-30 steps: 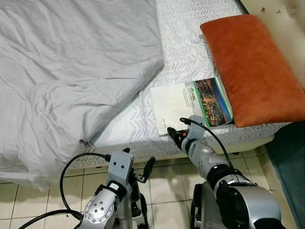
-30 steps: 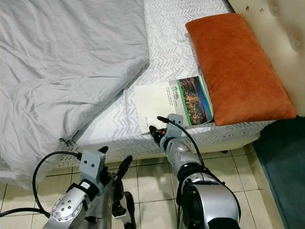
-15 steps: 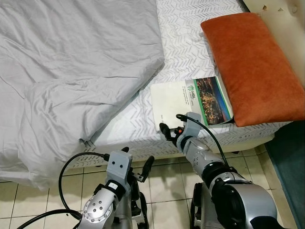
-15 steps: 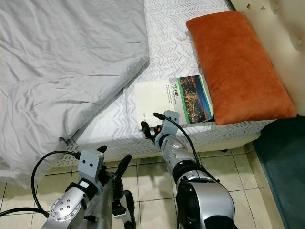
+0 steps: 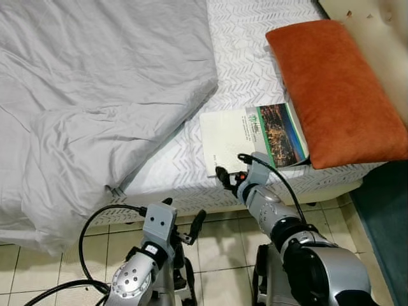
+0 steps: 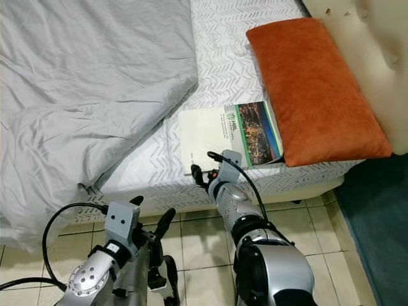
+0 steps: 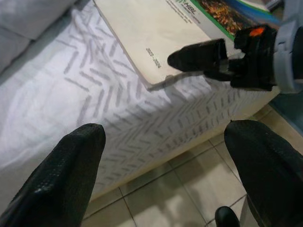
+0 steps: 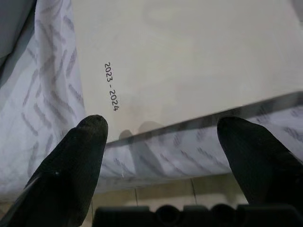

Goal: Clean up the room

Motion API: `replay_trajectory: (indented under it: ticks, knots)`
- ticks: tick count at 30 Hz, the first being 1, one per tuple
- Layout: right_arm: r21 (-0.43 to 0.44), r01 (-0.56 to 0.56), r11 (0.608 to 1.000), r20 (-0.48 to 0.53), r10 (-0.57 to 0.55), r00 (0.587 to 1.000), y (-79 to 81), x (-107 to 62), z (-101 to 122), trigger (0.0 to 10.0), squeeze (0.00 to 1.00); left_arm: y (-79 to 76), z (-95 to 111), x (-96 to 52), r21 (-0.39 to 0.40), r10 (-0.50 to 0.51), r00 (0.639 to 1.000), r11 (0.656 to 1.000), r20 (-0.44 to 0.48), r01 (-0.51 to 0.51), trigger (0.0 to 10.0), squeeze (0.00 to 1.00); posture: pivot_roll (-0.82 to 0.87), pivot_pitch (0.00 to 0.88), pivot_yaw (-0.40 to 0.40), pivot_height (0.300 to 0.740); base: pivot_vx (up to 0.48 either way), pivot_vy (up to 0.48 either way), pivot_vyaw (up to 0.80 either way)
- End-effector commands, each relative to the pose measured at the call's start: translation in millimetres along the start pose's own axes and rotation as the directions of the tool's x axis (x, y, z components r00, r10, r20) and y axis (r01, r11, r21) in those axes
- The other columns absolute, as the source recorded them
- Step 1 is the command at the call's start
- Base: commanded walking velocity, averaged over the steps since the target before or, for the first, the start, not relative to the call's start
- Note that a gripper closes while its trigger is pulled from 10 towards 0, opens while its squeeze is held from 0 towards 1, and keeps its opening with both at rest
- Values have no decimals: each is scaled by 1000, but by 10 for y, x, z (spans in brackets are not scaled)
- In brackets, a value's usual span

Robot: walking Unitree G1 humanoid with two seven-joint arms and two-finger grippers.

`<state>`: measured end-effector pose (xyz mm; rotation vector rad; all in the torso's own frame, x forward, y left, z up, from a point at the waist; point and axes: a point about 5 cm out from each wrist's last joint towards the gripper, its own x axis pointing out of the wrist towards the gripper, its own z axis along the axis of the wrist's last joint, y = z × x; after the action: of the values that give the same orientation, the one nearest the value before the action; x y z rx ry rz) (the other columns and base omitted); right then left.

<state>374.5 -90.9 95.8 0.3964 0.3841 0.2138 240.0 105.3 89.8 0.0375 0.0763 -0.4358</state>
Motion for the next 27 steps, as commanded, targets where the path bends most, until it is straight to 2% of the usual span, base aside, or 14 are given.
replay_trajectory:
  ticks: [1,3,5,6,7,11,13,15,16,17,18,20,24,27]
  knots:
    - [19,4,1000,-4,-4,1000,10,-7,-65,10000,1000,-21,-72,-19,2,-11,1000,1000,-22,11,10000,0,103,279,6,635,0,0,0]
    - [-10,1,1000,34,-1,999,54,-8,-43,10000,1000,-36,-69,21,2,-15,1000,1000,-11,15,10000,0,84,223,-7,635,0,0,0]
    - [-22,-6,1000,40,7,999,75,-12,-54,10000,1000,-43,-72,35,2,-18,1000,1000,-8,18,10000,0,81,214,-9,635,0,0,0]
    - [-17,-6,1000,42,6,999,82,-20,-79,10000,745,-46,-90,60,5,-22,1000,1000,-9,22,10000,0,66,176,-14,635,0,0,0]
    - [-28,-27,999,31,28,999,104,-49,-162,10000,0,-40,-108,83,10,-31,999,999,-7,31,10000,0,60,153,-15,635,0,0,0]
    - [-34,-31,999,28,32,999,84,-92,-235,10000,0,-19,-132,119,12,-31,999,999,-10,32,10000,0,47,116,-17,635,0,0,0]
    - [-33,-34,999,7,34,999,25,-162,-358,10000,0,7,-171,156,10,-28,999,1000,-19,29,10000,0,19,47,-20,635,0,0,0]
    - [-46,-29,999,-15,29,999,-35,-208,-447,10000,0,13,-191,177,8,-28,999,1000,-24,28,10000,0,14,35,-20,635,0,0,0]
    - [-71,-6,997,-61,1,998,-201,-349,-640,10000,0,24,-243,230,-7,-29,999,1000,-37,29,10000,0,-1,0,-16,635,0,0,0]
    - [-91,9,996,-68,-15,998,-275,-425,-701,10000,0,38,-268,241,-15,-22,999,1000,-44,21,10000,0,-5,0,-15,635,0,0,0]
    - [-91,9,996,-68,-15,998,-275,-425,-701,10000,0,38,-268,241,-15,-22,999,1000,-44,21,10000,0,-5,0,-15,635,0,0,0]
    - [-140,48,989,-70,-58,996,-469,-593,-769,10000,0,89,-328,260,-27,-5,998,1000,-59,4,10000,0,-21,0,-9,635,0,0,0]
    - [-166,74,983,-21,-79,997,-594,-692,-709,10000,0,133,-343,269,-29,5,998,1000,-63,-7,10000,0,-34,0,0,640,0,0,0]
    - [-291,94,952,33,-88,996,-728,-800,-591,10000,0,210,-280,342,-10,36,999,999,-35,-37,10000,0,-53,0,16,652,0,0,-296]
